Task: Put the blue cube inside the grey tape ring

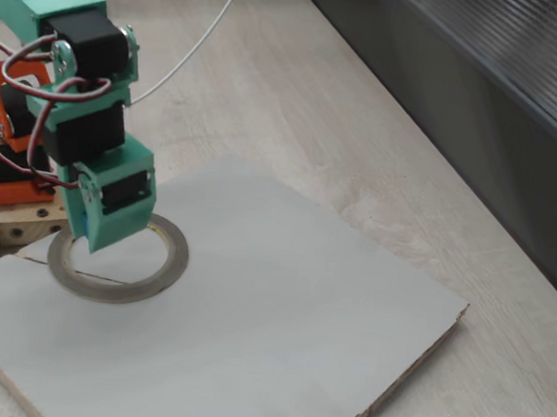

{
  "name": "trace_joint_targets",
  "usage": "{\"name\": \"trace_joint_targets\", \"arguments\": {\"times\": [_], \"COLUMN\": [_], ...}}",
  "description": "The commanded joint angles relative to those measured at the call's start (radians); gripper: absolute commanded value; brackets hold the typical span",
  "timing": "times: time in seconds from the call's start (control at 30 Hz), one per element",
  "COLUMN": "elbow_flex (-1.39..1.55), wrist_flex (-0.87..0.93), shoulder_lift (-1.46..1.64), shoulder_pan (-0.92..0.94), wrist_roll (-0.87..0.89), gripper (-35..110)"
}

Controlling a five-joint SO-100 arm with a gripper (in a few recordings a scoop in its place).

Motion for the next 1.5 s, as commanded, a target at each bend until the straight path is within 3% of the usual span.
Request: {"name": "trace_joint_targets", "arguments": {"times": [0.0,0.47,0.7,1.47], "elbow_flex": [0.005,0.143,0.140,0.152], "wrist_flex": [0.012,-0.002,-0.002,0.002], "shoulder_lift": [0.046,0.086,0.087,0.086], "shoulder_pan": [0.026,0.020,-0.126,-0.138], "wrist_roll": [0.021,0.017,0.021,0.021], "gripper": [8,8,8,8]}}
